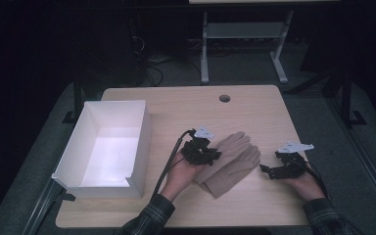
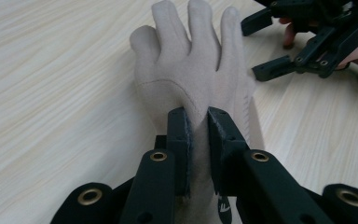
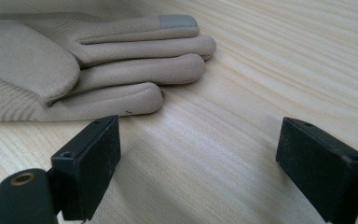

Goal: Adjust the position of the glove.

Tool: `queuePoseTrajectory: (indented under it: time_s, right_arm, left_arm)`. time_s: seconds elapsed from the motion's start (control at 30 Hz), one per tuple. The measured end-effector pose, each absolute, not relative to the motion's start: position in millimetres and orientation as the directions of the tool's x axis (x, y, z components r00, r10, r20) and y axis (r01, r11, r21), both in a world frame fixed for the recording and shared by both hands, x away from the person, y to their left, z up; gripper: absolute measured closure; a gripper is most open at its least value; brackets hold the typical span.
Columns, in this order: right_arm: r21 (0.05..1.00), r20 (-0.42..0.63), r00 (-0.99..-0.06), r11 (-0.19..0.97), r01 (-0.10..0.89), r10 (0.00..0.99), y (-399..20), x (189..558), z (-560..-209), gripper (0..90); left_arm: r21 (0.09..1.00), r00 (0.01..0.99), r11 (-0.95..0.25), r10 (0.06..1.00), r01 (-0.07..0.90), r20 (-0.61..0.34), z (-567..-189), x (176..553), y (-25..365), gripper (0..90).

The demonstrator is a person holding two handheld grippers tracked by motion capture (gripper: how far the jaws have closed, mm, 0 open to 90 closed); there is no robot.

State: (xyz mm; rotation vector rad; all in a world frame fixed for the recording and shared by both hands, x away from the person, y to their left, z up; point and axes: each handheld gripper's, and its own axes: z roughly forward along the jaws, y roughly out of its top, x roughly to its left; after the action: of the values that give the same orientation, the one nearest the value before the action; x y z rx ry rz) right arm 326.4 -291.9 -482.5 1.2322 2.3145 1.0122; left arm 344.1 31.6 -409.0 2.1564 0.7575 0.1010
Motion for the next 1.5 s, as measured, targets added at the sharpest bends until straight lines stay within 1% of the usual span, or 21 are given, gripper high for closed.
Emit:
queuePoseTrajectory:
  time_s: [0.33,0.7,0.93,1.1,1.33,1.43,1.47,1.5]
  right_arm:
    - [0.72,0.039,-0.567,0.37,0.587,0.823,-291.8,326.6,-482.6,13.0]
    - [0.719,0.039,-0.565,0.369,0.588,0.824,-291.8,326.7,-482.6,13.0]
    - [0.719,0.039,-0.565,0.37,0.588,0.824,-291.8,326.7,-482.6,13.0]
    - [0.719,0.039,-0.565,0.37,0.588,0.824,-291.8,326.7,-482.5,13.0]
    - [0.719,0.039,-0.565,0.37,0.588,0.824,-291.8,326.7,-482.5,13.0]
    - [0.719,0.039,-0.565,0.369,0.588,0.824,-291.8,326.6,-482.5,13.0]
    - [0.72,0.039,-0.565,0.369,0.588,0.824,-291.8,326.7,-482.6,13.0]
    - [0.719,0.039,-0.565,0.369,0.588,0.824,-291.8,326.6,-482.5,13.0]
  left_arm:
    - [0.727,0.83,-0.505,0.534,0.465,-0.161,-418.9,336.8,5.2,79.4]
    - [0.707,0.827,-0.529,0.545,0.47,-0.141,-427.7,330.6,-8.8,79.0]
    - [0.688,0.824,-0.548,0.552,0.475,-0.129,-437.1,328.5,-15.3,77.2]
    - [0.676,0.818,-0.559,0.564,0.479,-0.113,-443.4,328.1,-16.9,70.6]
    - [0.688,0.825,-0.549,0.549,0.476,-0.133,-439.4,328.4,-13.7,45.4]
    - [0.702,0.823,-0.537,0.555,0.467,-0.122,-433.5,328.0,-8.3,46.3]
    - [0.703,0.822,-0.536,0.555,0.468,-0.124,-431.7,328.3,-5.9,47.7]
    - [0.703,0.822,-0.535,0.556,0.468,-0.125,-430.0,328.1,-3.3,51.3]
